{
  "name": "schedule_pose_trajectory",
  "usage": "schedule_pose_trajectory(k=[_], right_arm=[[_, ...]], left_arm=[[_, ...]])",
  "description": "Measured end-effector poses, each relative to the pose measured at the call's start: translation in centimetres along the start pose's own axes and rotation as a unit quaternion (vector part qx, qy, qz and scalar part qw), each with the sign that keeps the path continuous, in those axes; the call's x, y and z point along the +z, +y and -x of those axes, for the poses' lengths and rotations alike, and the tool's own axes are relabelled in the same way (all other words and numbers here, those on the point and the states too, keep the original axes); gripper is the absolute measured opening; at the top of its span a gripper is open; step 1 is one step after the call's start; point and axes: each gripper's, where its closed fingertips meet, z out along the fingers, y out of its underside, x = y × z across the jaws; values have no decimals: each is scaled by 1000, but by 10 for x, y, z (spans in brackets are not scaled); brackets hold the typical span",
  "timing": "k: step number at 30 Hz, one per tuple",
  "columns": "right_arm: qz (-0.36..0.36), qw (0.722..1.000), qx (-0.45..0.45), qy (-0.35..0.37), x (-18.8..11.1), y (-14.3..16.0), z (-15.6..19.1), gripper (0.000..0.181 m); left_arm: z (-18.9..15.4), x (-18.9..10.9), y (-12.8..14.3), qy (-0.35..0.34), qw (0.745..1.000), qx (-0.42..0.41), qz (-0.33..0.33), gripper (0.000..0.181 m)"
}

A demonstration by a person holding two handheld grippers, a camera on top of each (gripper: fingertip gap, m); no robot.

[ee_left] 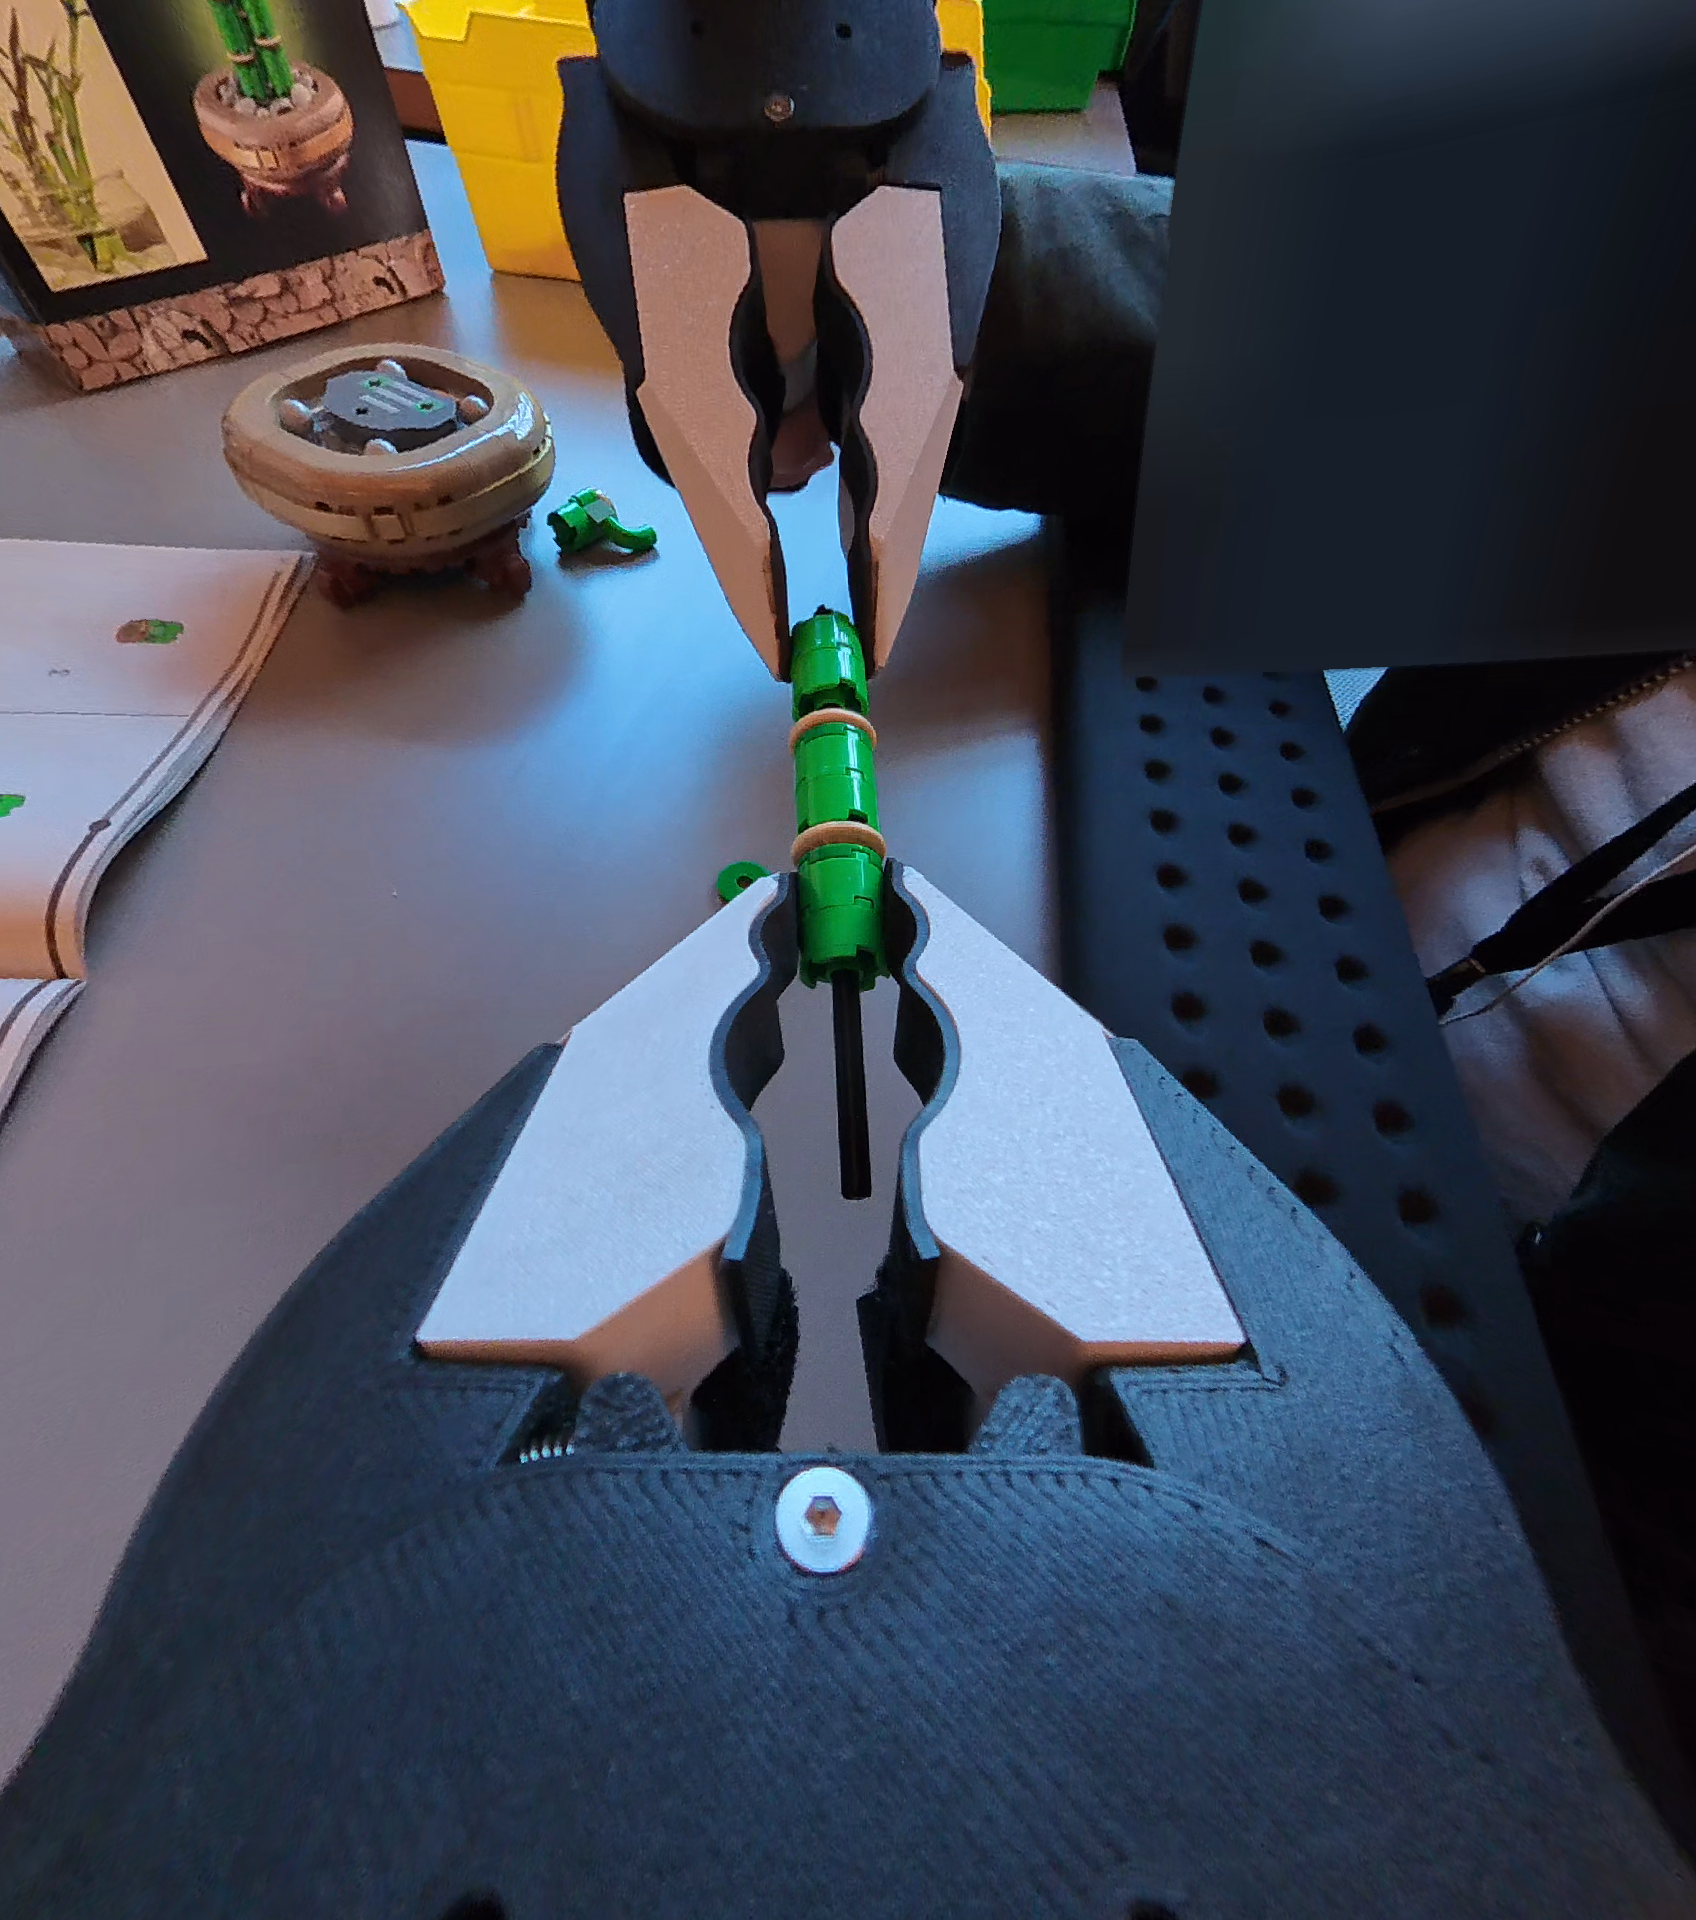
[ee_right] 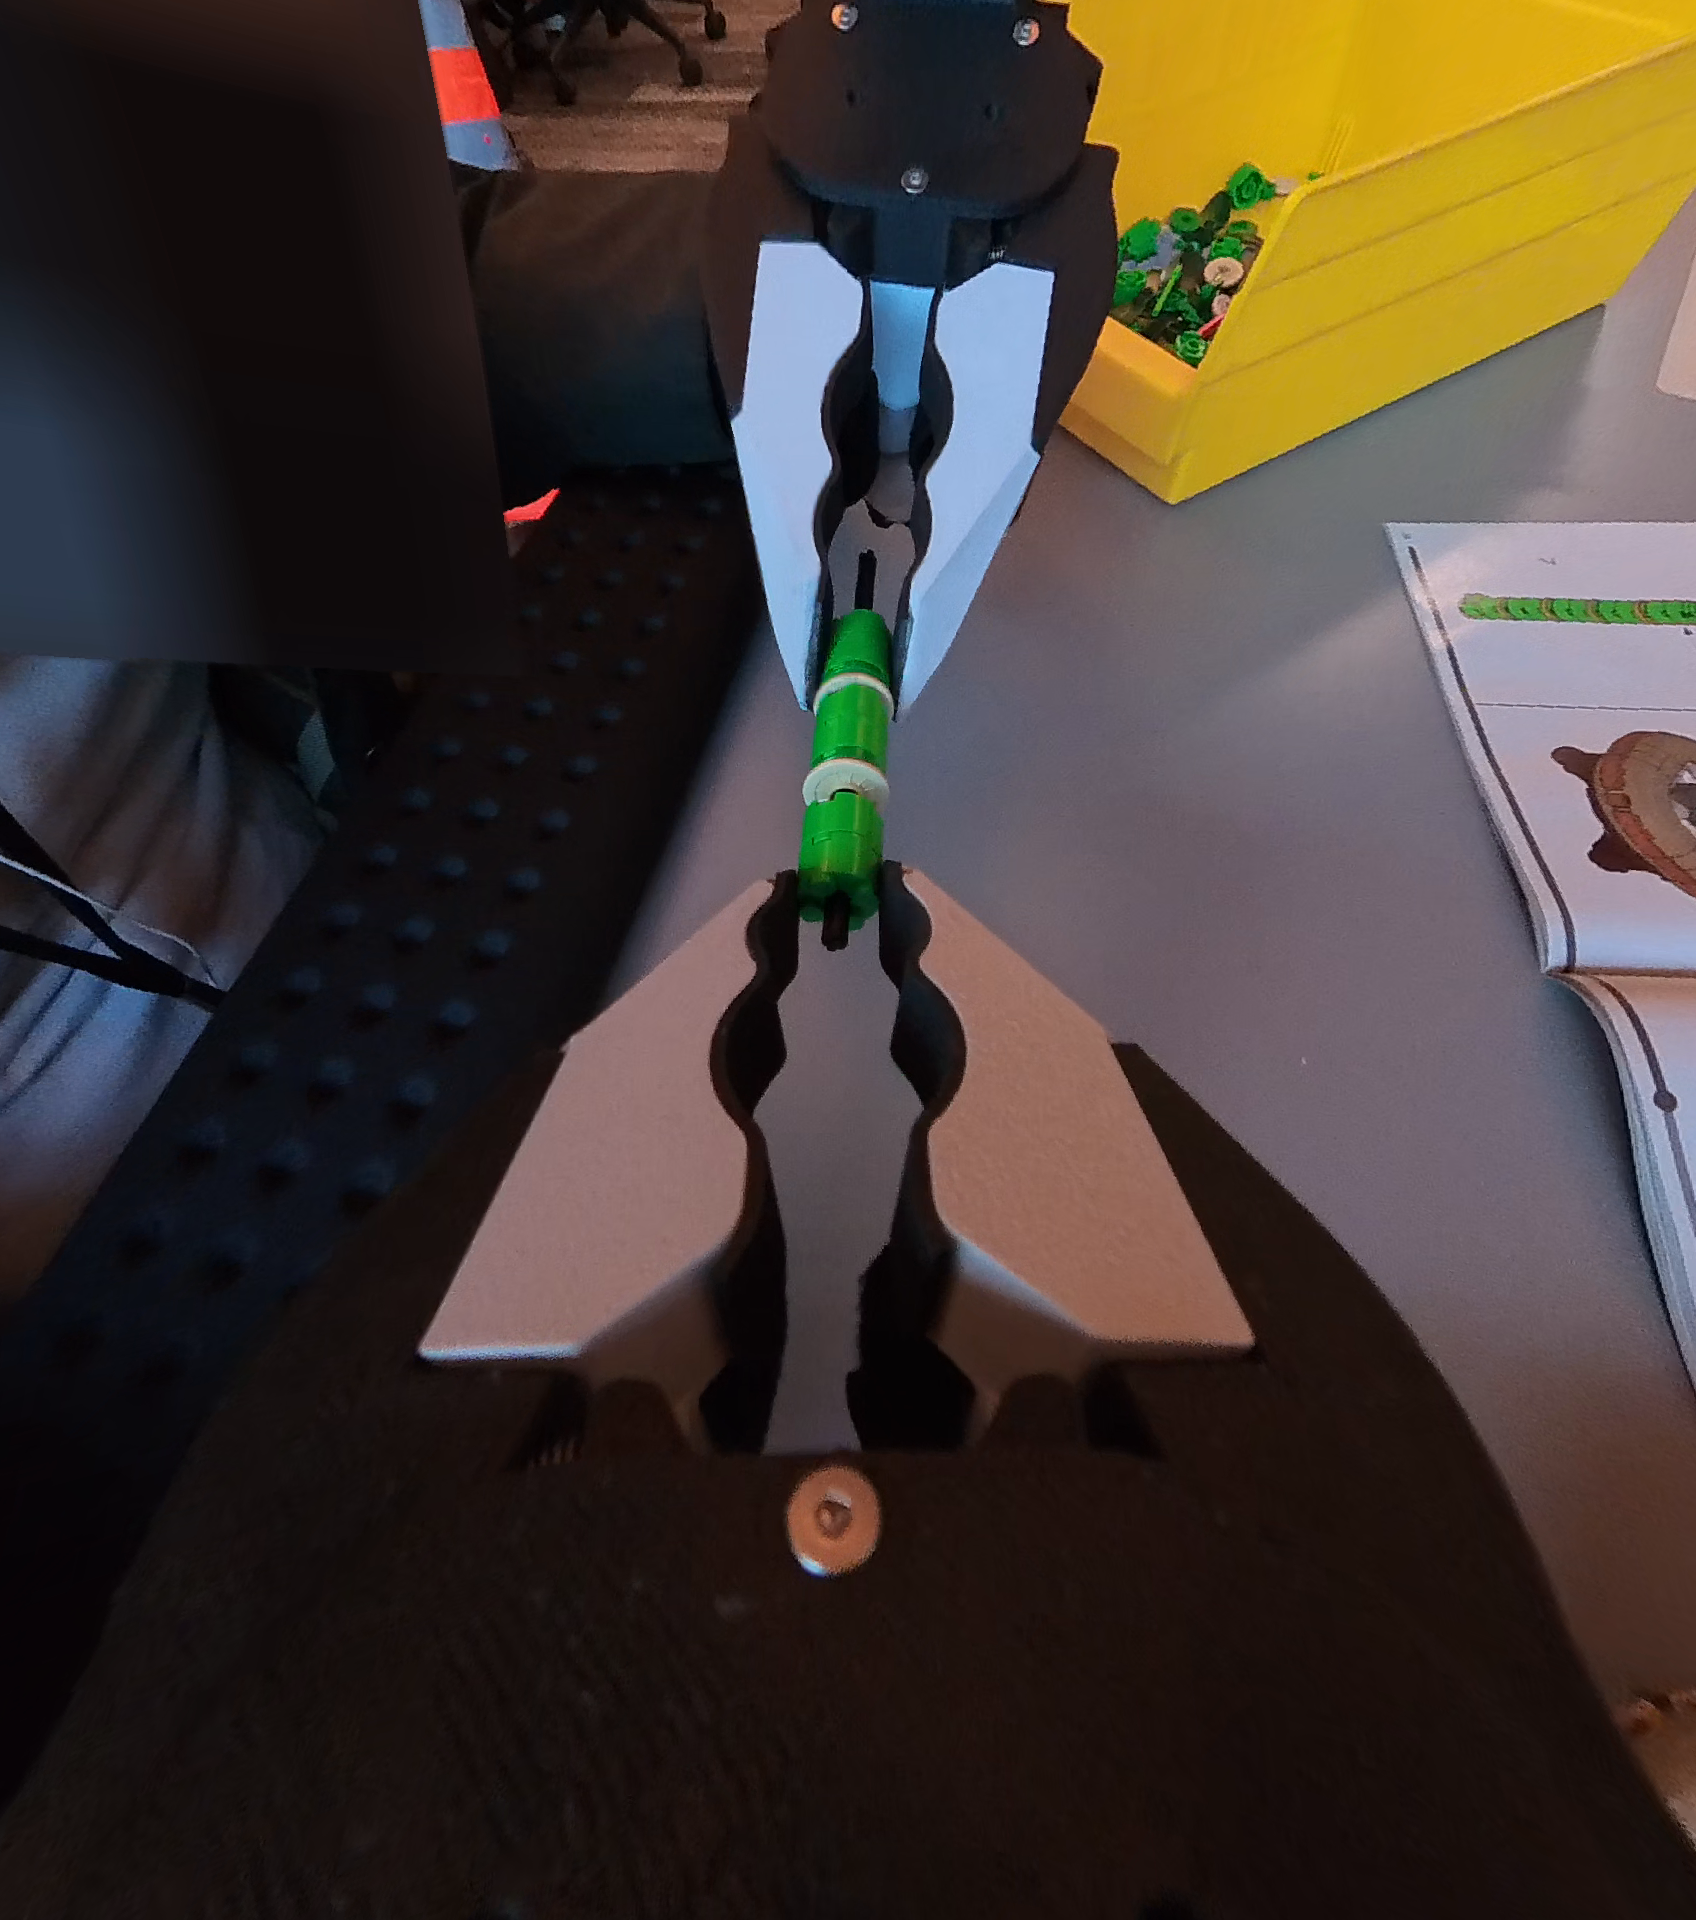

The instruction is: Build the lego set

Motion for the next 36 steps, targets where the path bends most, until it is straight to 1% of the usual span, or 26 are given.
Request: schedule_pose_trajectory(k=[12, 13, 14, 15, 16, 17, 18, 19, 21, 22, 24, 27, 28, 29, 30, 31, 34, 36], right_arm=[[4, 1000, 2, -1, -6, 1, 5, 15], [5, 1000, 2, 1, -7, 1, 5, 15], [19, 1000, 3, 6, -9, 6, 3, 15], [30, 999, 4, 26, -18, 13, -3, 15], [12, 999, 19, 49, -37, 15, -11, 14], [-40, 997, 38, 50, -57, 5, -12, 14], [-68, 995, 38, 62, -71, -1, -14, 14], [-75, 994, 25, 71, -77, -5, -14, 14], [-68, 996, 32, 42, -64, -5, -9, 15], [-43, 998, 47, 29, -52, 4, -10, 15], [22, 998, 64, 6, -28, 30, -8, 15], [72, 995, 73, -7, -9, 52, -8, 15], [70, 995, 74, -8, -6, 52, -9, 16], [58, 996, 73, -6, -5, 49, -11, 20], [40, 997, 73, 3, -5, 43, -14, 30], [22, 997, 71, 9, -4, 35, -16, 34], [-29, 998, 47, 17, 1, 10, -15, 38], [-38, 999, 22, 24, 9, 0, -13, 40]], left_arm=[[-3, 2, -3, 2, 1000, 4, -4, 15], [-3, 1, -2, 1, 1000, 6, -1, 15], [2, -2, 5, -15, 1000, 6, 16, 15], [14, -12, 15, -47, 998, 2, 35, 15], [19, -23, 15, -56, 998, -9, 14, 14], [14, -31, 4, -33, 999, -27, -27, 14], [12, -34, -2, -25, 998, -26, -45, 14], [11, -30, 0, -30, 999, -10, -34, 14], [10, -16, 11, -30, 1000, 4, 7, 15], [9, -12, 16, -23, 1000, 0, 19, 15], [10, -10, 20, -19, 999, -9, 26, 15], [13, -13, 20, -23, 999, -19, 22, 15], [14, -13, 19, -25, 999, -18, 18, 15], [14, -13, 19, -24, 999, -19, 17, 15], [14, -13, 19, -24, 999, -21, 18, 15], [15, -12, 20, -24, 999, -24, 21, 15], [14, -10, 20, -20, 999, -27, 21, 15], [14, -10, 19, -20, 999, -26, 20, 15]])
